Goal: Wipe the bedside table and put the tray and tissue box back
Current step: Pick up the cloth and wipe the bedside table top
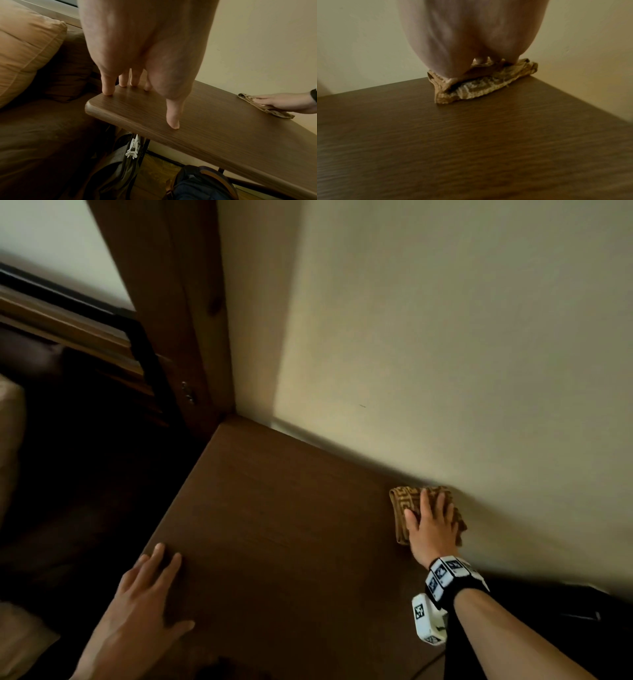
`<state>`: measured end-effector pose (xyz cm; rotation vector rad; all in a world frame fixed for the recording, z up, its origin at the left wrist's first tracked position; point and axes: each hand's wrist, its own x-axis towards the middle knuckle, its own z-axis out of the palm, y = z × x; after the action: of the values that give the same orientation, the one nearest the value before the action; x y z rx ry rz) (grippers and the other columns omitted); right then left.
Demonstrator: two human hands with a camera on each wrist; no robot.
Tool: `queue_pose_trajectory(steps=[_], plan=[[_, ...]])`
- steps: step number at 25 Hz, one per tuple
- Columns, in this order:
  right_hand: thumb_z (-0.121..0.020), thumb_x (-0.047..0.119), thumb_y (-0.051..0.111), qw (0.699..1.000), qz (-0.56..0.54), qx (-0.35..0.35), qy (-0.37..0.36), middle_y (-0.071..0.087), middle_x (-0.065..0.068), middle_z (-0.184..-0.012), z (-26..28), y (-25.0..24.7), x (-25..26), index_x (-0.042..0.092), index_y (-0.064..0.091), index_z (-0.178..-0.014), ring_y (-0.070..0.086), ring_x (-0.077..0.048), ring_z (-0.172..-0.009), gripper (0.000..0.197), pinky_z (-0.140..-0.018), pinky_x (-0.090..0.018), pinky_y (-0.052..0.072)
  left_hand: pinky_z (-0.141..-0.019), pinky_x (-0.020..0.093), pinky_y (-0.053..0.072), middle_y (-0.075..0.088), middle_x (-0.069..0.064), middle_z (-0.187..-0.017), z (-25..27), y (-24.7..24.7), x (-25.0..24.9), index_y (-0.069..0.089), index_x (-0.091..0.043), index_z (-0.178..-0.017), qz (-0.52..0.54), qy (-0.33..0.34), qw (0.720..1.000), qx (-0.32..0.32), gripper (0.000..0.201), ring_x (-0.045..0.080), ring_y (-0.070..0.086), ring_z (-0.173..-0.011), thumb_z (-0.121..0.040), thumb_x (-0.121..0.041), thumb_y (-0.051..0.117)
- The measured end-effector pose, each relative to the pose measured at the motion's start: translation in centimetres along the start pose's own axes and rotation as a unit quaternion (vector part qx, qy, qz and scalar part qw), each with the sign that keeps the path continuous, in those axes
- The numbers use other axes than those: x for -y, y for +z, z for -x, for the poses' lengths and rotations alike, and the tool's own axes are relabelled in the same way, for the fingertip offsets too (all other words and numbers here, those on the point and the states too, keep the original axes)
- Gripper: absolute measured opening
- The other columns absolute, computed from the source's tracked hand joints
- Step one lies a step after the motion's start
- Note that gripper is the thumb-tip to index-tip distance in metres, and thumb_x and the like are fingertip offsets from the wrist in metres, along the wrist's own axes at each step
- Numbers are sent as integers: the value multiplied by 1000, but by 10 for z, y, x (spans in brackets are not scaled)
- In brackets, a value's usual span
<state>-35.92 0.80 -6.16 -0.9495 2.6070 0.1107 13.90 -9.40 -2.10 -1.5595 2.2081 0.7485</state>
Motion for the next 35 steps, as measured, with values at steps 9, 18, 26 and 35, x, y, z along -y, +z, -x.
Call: queue_pose_trajectory(steps=[9,18,26,35], plan=[[-110,55,17,966,95,62,-230,-18,-11,-179,22,19,233,36,-6,-169,-14,-41,-164,66,-131,-62,0,-133,45,18,-21,0,-177,6,7,12,-2,-31,-170,52,2,999,-11,118,27,-7,-165,-84,-65,71],[-111,51,19,927,162,63,-333,-10,-11,-180,33,32,391,28,-6,-170,-12,-39,-164,68,-131,-65,4,-131,50,8,-35,5,-168,7,7,13,-7,-26,-170,37,10,999,8,114,32,-13,-164,-92,-54,71],[-105,57,44,856,137,152,-474,-17,7,-179,51,17,305,38,-5,-169,-22,-16,-163,83,-135,-51,-1,-132,51,10,-40,3,-166,3,-3,12,-11,-27,-168,46,20,998,47,114,31,-17,-164,-94,-49,72],[-104,64,27,908,145,93,-383,-27,-11,-176,95,59,335,27,-15,-169,-28,-37,-161,85,-132,-61,-1,-130,34,20,4,-14,-178,6,-11,49,12,-29,-170,136,40,990,-2,95,14,9,-163,-94,-64,59]])
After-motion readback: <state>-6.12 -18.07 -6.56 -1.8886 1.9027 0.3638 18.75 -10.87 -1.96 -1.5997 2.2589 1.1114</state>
